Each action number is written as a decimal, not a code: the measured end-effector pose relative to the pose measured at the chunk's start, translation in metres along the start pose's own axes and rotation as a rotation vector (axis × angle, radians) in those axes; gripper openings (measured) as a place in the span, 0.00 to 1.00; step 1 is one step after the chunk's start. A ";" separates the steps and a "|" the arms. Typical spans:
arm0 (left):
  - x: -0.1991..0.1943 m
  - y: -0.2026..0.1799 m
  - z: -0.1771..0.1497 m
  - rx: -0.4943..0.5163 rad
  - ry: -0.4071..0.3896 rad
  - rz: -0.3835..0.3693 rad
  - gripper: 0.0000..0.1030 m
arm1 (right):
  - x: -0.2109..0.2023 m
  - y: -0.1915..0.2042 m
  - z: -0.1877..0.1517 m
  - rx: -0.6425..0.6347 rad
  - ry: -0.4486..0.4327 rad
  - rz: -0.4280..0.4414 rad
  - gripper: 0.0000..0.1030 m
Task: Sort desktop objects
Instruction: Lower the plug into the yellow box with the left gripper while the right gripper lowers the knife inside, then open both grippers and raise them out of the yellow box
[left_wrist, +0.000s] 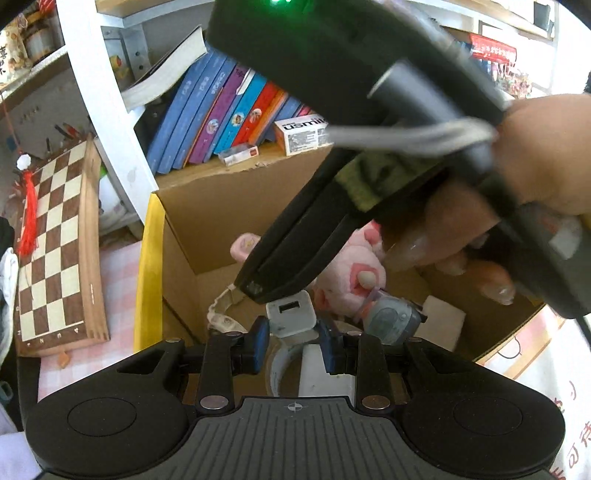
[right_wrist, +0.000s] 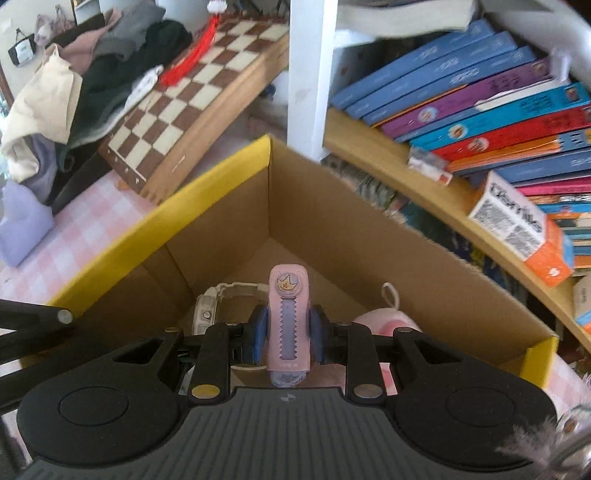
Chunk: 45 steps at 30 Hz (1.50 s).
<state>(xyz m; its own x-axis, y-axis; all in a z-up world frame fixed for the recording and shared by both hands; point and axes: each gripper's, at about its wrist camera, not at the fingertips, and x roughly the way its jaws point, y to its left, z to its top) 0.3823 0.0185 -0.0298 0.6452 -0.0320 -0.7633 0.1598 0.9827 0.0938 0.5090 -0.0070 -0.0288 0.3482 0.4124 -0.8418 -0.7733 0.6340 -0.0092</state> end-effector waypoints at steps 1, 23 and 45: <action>0.000 0.000 0.001 -0.002 0.000 -0.002 0.27 | 0.004 0.000 0.000 -0.002 0.009 0.003 0.23; -0.025 -0.015 -0.003 0.003 -0.070 -0.017 0.58 | -0.014 -0.009 -0.004 0.078 -0.032 -0.009 0.55; -0.155 0.016 -0.051 -0.081 -0.320 0.107 0.89 | -0.185 0.030 -0.085 0.210 -0.369 -0.177 0.60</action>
<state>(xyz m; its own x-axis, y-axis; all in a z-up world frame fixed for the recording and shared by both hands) 0.2467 0.0487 0.0572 0.8590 0.0289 -0.5111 0.0269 0.9945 0.1015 0.3771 -0.1197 0.0807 0.6603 0.4669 -0.5882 -0.5737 0.8191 0.0061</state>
